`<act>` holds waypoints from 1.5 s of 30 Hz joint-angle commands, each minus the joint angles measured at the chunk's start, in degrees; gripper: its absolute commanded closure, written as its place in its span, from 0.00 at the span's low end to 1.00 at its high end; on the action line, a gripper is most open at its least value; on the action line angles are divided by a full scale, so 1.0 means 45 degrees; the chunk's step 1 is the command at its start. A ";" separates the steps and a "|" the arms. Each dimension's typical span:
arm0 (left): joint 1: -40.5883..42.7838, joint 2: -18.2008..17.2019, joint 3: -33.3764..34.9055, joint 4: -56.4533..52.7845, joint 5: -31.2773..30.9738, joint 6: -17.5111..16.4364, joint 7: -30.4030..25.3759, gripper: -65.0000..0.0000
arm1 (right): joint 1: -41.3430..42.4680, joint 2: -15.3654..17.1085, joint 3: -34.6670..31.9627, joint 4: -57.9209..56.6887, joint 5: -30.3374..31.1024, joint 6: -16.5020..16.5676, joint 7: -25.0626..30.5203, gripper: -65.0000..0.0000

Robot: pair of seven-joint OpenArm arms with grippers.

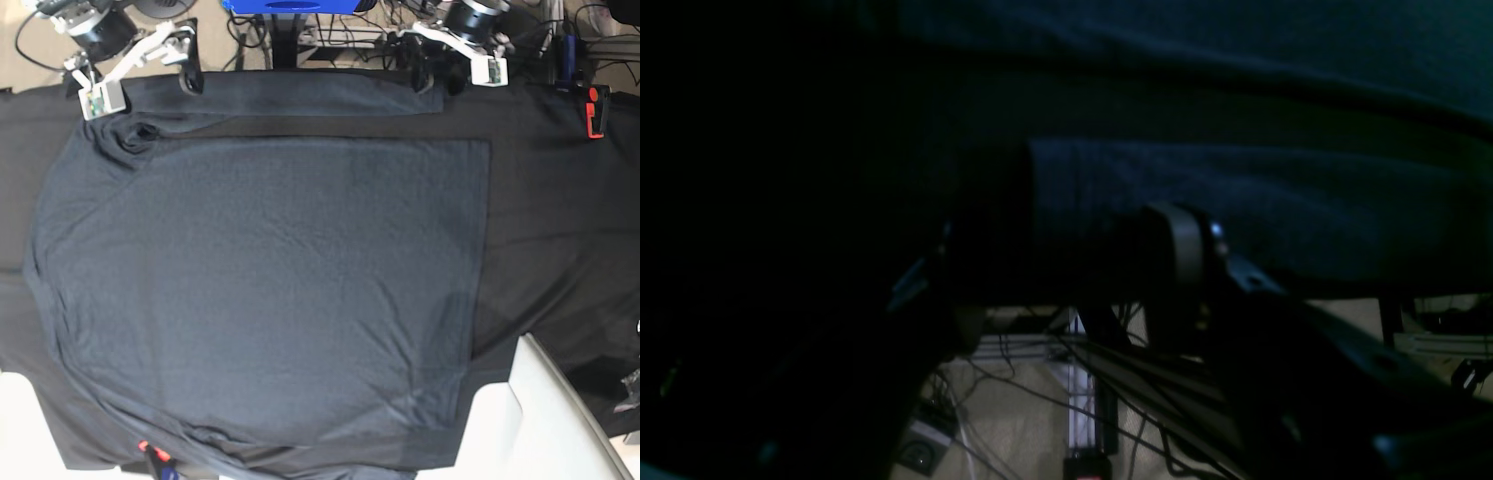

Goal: Fold the T-shirt properly
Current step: 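Lower both grippers to the shirt's collar edge and pinch the fabric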

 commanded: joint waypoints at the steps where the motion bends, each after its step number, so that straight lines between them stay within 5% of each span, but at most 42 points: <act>1: -0.0003 -0.0041 0.0042 -0.0020 -0.0017 -0.0044 -0.0275 0.47 | -0.0115 0.0049 0.0030 0.0182 0.0183 0.0075 0.0240 0.01; 12: -0.0647 0.0233 0.0120 -0.0782 -0.0017 -0.0044 -0.0275 0.48 | 0.0080 0.0088 0.0128 0.0084 0.0202 0.0017 0.0260 0.01; 14: -0.0686 0.0252 0.0120 -0.0841 -0.0017 -0.0044 -0.0275 0.60 | 0.0373 -0.0146 0.0851 -0.0014 0.0202 0.0017 0.0240 0.01; 17: -0.0686 0.0233 0.0120 -0.0841 -0.0017 -0.0044 -0.0275 1.00 | 0.1233 -0.0810 0.2629 -0.0658 0.0202 0.0017 0.0220 0.01; 21: -0.0667 0.0233 -0.0017 -0.0782 -0.0017 -0.0044 -0.0275 1.00 | 0.2932 -0.0771 0.4328 -0.2124 0.0202 0.0075 -0.1128 0.03; 25: -0.0608 0.0233 -0.0017 -0.0704 -0.0017 -0.0044 -0.0275 1.00 | 0.4808 -0.0693 0.6360 -0.3276 0.0163 0.0134 -0.2964 0.31; 29: -0.0608 0.0213 0.0022 -0.0704 -0.0017 -0.0044 -0.0275 1.00 | 0.6019 0.0108 0.6888 -0.4038 0.0163 0.0232 -0.4292 0.53; 34: -0.0589 0.0213 0.0022 -0.0704 -0.0017 -0.0044 -0.0275 1.00 | 0.6957 0.0909 0.6849 -0.4702 0.0183 0.0232 -0.5171 0.53; 39: -0.0589 0.0194 -0.0017 -0.0587 -0.0017 -0.0044 -0.0275 1.00 | 0.7680 0.1143 0.6868 -0.5503 0.0202 0.0232 -0.5777 0.31; 45: -0.0569 0.0174 0.0022 -0.0255 -0.0017 -0.0044 -0.0275 1.00 | 0.8051 0.1300 0.6770 -0.6402 0.0202 0.0232 -0.5797 0.33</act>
